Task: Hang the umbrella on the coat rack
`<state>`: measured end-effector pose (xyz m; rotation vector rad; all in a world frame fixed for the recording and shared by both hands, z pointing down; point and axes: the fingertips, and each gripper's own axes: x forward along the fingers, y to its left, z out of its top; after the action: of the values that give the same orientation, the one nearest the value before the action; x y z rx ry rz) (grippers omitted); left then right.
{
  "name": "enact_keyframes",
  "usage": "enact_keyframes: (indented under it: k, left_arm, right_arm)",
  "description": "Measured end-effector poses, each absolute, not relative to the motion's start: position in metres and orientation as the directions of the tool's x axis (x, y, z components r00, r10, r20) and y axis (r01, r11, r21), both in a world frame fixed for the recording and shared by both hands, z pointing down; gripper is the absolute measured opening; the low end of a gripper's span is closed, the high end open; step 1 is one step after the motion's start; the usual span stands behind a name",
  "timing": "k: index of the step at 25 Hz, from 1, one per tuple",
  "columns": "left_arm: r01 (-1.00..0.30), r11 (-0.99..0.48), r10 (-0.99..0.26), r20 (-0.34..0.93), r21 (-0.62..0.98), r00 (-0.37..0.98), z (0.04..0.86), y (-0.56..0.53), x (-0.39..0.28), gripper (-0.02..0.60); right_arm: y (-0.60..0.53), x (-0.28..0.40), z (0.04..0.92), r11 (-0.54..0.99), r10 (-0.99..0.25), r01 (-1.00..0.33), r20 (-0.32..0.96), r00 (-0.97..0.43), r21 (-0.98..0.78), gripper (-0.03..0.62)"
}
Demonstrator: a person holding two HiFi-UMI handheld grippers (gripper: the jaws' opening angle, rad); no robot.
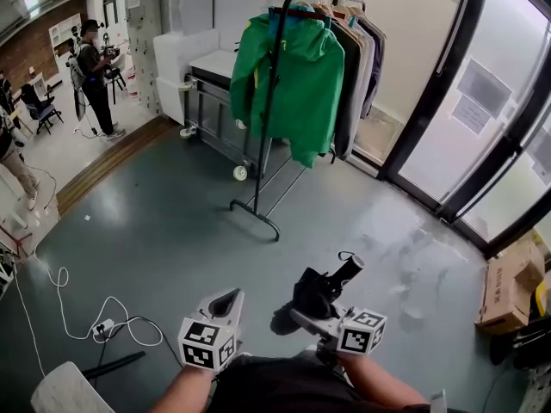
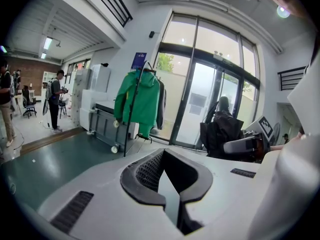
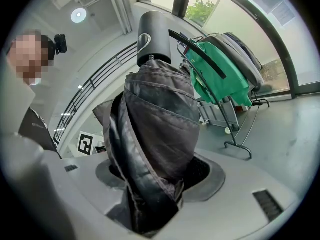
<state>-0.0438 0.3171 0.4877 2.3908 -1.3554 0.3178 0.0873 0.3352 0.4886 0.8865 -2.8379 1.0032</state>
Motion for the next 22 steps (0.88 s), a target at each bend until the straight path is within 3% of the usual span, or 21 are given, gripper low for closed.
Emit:
enact_keyframes:
  k: [10, 22]
  left_arm:
    - [-0.842, -0.483, -0.748, 0.386, 0.241, 0.54, 0.509, 0.317, -0.07, 0.015]
    - [-0.869, -0.443, -0.765, 0.414, 0.218, 0.494, 0.512, 0.27, -0.086, 0.015]
  right_arm:
    - [0.347, 0.069, 0.502, 0.591, -0.534, -0.562, 0.241, -0.81, -0.579, 0.258]
    - [0.278, 0.05, 0.499, 0.629, -0.49, -0.513, 0.214, -0.845, -0.585, 0.258]
